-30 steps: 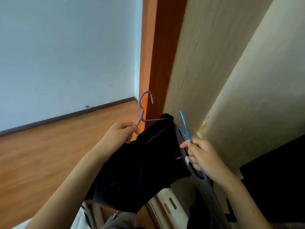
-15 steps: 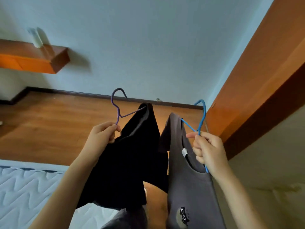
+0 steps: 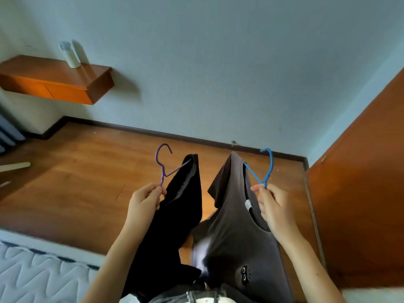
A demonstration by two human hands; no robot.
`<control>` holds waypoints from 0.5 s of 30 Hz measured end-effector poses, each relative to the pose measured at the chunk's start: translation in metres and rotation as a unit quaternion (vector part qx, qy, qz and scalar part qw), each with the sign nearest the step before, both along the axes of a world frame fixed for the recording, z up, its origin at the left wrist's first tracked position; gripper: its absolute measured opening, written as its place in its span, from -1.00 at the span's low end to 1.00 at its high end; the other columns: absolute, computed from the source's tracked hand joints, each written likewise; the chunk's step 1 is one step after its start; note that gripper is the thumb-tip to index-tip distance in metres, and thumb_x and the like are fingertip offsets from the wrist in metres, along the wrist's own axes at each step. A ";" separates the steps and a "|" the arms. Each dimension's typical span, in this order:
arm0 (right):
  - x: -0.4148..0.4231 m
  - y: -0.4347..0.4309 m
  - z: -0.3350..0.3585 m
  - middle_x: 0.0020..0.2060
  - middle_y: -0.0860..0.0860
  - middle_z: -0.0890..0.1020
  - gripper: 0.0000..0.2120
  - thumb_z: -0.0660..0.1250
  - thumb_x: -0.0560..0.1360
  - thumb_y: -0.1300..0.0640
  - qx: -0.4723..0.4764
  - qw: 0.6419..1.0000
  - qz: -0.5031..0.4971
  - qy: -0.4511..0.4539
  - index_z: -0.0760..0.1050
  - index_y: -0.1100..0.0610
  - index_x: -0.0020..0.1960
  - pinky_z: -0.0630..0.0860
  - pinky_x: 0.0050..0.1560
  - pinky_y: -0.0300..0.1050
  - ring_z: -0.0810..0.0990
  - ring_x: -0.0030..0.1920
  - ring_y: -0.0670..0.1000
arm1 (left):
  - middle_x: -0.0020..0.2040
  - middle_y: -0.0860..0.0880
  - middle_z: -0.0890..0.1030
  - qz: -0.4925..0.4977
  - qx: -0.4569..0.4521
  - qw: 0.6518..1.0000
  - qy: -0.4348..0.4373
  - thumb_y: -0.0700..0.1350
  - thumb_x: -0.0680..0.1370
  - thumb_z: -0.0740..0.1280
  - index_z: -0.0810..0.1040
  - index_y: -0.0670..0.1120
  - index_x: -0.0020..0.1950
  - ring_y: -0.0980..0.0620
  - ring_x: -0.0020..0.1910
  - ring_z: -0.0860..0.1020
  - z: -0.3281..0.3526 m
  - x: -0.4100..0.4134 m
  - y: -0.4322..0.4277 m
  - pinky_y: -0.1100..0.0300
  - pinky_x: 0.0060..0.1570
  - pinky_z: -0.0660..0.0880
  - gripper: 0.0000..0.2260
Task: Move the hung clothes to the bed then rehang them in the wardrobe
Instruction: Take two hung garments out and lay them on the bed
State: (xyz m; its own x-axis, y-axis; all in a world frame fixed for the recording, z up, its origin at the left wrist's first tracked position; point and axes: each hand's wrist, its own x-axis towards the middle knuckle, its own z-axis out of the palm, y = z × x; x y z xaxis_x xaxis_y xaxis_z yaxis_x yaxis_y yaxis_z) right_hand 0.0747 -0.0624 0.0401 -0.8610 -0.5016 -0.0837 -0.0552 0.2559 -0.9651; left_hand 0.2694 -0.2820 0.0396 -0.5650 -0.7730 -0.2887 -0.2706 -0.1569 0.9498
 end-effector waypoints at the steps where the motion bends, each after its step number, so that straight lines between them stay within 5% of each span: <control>1: -0.015 -0.012 0.000 -0.55 -0.09 0.29 -0.76 0.13 0.64 0.17 0.007 1.000 0.006 0.019 0.57 0.14 -0.02 0.13 -0.53 -0.21 0.20 -0.56 -0.11 | -0.49 0.01 0.29 0.014 0.009 1.000 0.007 -0.18 0.64 0.17 0.56 -0.17 -0.17 0.05 -0.54 0.23 0.001 -0.012 -0.010 0.18 -0.41 0.16 -0.75; 9: -0.138 -0.121 -0.006 -0.53 -0.05 0.33 -0.77 0.16 0.63 0.08 0.040 0.990 0.103 0.086 0.58 0.05 -0.07 0.16 -0.48 -0.13 0.24 -0.52 -0.04 | -0.49 0.02 0.29 0.141 0.048 0.988 0.027 -0.18 0.65 0.15 0.51 -0.16 -0.18 0.06 -0.51 0.22 -0.009 -0.097 -0.108 0.18 -0.39 0.16 -0.75; 15: -0.239 -0.251 -0.031 -0.57 -0.09 0.38 -0.75 0.12 0.64 0.08 0.071 0.960 0.246 0.117 0.56 0.03 -0.08 0.22 -0.50 -0.24 0.31 -0.56 -0.11 | -0.50 0.04 0.33 0.276 0.041 0.960 -0.004 -0.19 0.65 0.16 0.53 -0.14 -0.18 0.04 -0.48 0.25 -0.039 -0.153 -0.160 0.18 -0.37 0.20 -0.75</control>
